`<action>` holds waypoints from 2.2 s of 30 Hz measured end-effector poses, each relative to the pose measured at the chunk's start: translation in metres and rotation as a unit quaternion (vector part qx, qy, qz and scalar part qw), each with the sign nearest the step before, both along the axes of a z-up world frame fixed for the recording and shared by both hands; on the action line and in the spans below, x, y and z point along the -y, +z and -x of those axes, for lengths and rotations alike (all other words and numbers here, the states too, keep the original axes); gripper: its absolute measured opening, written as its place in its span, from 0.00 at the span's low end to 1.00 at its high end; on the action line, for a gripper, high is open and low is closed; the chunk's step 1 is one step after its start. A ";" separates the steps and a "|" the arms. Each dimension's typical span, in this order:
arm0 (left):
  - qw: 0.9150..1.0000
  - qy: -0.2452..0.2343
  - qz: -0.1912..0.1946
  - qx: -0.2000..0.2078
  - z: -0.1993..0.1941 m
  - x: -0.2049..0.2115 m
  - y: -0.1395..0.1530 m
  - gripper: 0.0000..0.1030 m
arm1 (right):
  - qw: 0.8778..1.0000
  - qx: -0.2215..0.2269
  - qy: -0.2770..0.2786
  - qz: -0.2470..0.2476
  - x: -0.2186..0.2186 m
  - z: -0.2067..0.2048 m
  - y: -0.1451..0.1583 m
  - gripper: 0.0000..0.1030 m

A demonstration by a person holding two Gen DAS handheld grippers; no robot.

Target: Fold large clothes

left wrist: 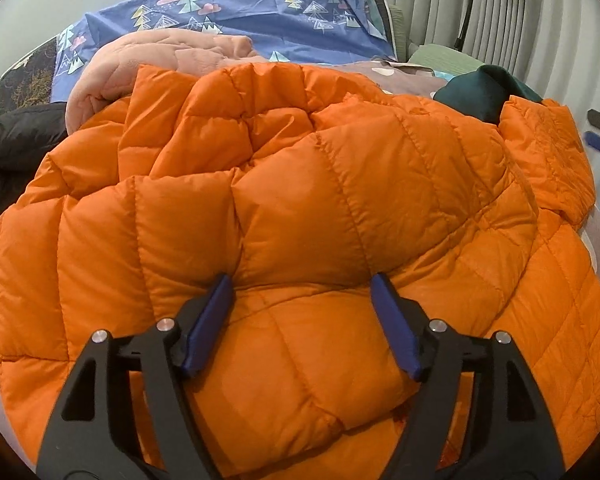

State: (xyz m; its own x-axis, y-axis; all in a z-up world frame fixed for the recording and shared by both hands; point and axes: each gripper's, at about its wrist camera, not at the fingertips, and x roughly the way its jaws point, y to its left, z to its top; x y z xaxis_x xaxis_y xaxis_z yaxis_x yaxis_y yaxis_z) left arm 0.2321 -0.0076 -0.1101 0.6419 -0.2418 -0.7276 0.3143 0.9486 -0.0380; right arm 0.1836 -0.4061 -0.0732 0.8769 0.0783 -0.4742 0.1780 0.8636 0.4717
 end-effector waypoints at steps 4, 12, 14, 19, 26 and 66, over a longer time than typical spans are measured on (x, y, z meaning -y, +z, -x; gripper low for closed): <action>1.000 -0.001 0.002 0.000 0.001 0.000 0.000 0.73 | 0.986 -0.065 -0.103 -0.111 0.112 0.006 -0.042 0.53; 1.000 -0.001 0.002 -0.001 0.001 0.000 0.000 0.73 | 0.974 -0.023 -0.055 -0.219 0.144 -0.004 -0.090 0.72; 1.000 -0.001 0.002 -0.001 0.001 0.000 0.000 0.74 | 0.975 -0.028 -0.030 -0.219 0.137 -0.013 -0.089 0.64; 1.000 -0.005 0.004 -0.002 0.001 0.000 0.000 0.78 | 0.979 0.001 -0.039 -0.201 0.110 -0.013 -0.055 0.06; 1.000 -0.007 0.027 -0.004 0.001 -0.005 0.003 0.78 | 0.964 0.133 0.156 -0.168 -0.020 -0.015 0.048 0.04; 0.978 0.000 0.203 -0.040 0.022 -0.094 0.042 0.12 | 0.885 -0.047 0.448 0.117 -0.333 -0.008 -0.059 0.38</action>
